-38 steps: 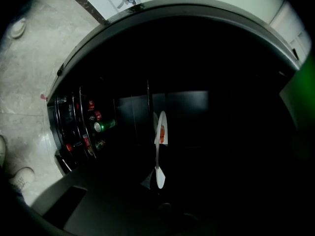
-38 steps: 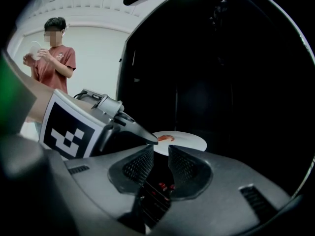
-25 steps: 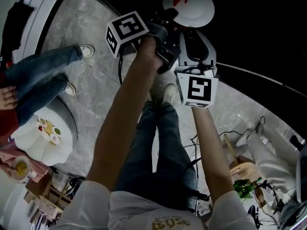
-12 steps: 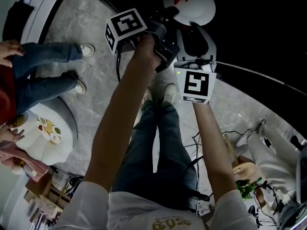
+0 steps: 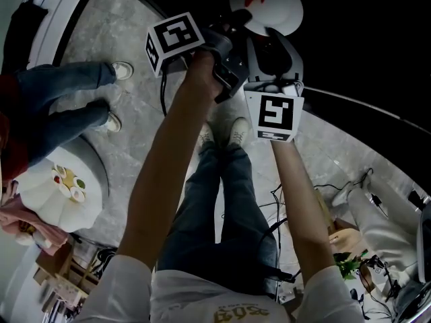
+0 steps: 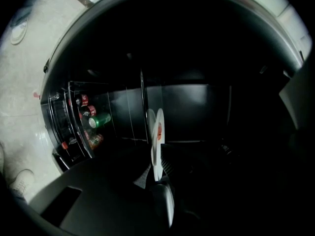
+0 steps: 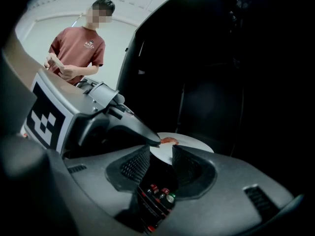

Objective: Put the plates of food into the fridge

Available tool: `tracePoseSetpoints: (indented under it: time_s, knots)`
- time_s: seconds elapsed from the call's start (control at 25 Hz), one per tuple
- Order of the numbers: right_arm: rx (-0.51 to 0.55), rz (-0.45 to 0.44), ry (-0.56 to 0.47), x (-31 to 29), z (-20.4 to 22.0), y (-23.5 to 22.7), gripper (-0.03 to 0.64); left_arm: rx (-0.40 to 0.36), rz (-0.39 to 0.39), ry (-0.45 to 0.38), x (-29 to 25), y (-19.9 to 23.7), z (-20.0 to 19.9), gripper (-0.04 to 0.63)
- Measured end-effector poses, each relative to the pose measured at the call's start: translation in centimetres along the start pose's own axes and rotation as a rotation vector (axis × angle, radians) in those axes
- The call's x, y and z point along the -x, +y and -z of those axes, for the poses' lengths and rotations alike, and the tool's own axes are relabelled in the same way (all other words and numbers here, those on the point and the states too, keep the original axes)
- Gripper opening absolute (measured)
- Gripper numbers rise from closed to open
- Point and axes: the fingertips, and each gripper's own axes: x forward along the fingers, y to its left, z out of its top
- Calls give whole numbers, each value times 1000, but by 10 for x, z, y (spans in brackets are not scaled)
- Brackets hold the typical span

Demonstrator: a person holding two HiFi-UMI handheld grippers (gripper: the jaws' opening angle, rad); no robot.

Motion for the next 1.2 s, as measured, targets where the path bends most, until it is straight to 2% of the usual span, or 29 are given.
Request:
tracePoseSetpoints:
  time_s: [0.28,0.52,0.96,1.2]
  knots:
    - [23,6,-6,-4,1,-5,127,1,30,30,3,-1,3,75]
    - [44,2,-11,-4,1,-4,127,1,38,30,10,-2,2,75]
    - [5,34,-8,-10,5,-28,127,-6,39,28,0,-5,6,77]
    - [-1,53,1,-16,1,-13,127,11,42,22,26,0,-7,75]
